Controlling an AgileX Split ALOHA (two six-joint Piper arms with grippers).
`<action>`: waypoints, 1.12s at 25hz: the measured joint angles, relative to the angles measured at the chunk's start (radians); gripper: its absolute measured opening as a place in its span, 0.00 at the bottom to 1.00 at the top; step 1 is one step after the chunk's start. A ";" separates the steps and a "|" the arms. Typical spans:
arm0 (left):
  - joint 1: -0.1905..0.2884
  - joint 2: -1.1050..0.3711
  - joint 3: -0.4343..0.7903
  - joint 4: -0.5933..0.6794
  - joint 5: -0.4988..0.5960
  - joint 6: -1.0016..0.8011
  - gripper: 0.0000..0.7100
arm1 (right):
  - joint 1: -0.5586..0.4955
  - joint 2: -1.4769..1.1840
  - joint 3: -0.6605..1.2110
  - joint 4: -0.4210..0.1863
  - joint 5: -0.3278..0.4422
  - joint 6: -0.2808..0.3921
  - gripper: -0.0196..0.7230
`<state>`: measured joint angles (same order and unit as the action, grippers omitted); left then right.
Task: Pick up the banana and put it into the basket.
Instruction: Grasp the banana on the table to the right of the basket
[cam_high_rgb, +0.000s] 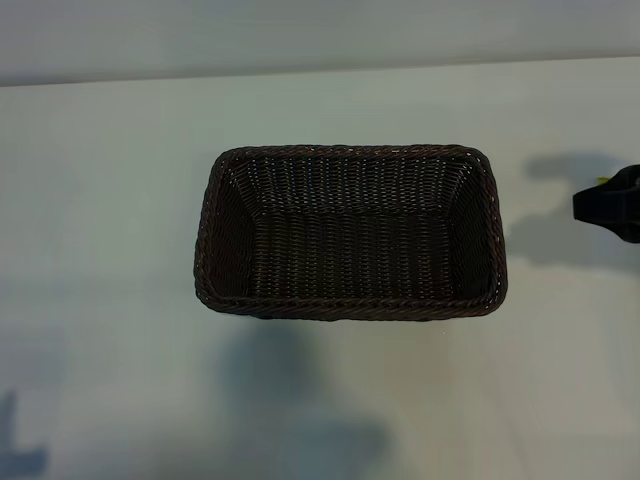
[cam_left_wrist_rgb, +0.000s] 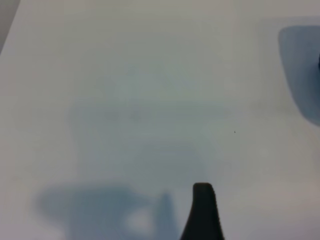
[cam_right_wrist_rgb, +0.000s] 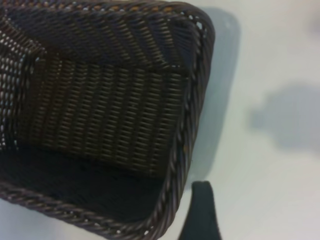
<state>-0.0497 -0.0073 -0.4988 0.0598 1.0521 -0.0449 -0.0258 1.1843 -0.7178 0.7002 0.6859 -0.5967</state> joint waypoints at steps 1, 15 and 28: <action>0.000 0.000 0.000 0.000 0.000 0.000 0.83 | 0.000 0.016 -0.013 -0.005 0.000 0.002 0.81; 0.000 0.000 0.000 0.000 0.000 0.004 0.83 | 0.000 0.340 -0.294 -0.136 0.083 0.170 0.81; 0.000 0.000 0.001 0.001 0.000 0.004 0.83 | 0.000 0.375 -0.360 -0.759 0.191 0.562 0.81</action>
<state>-0.0497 -0.0073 -0.4973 0.0609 1.0521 -0.0405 -0.0258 1.5594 -1.0780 -0.0590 0.8768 -0.0350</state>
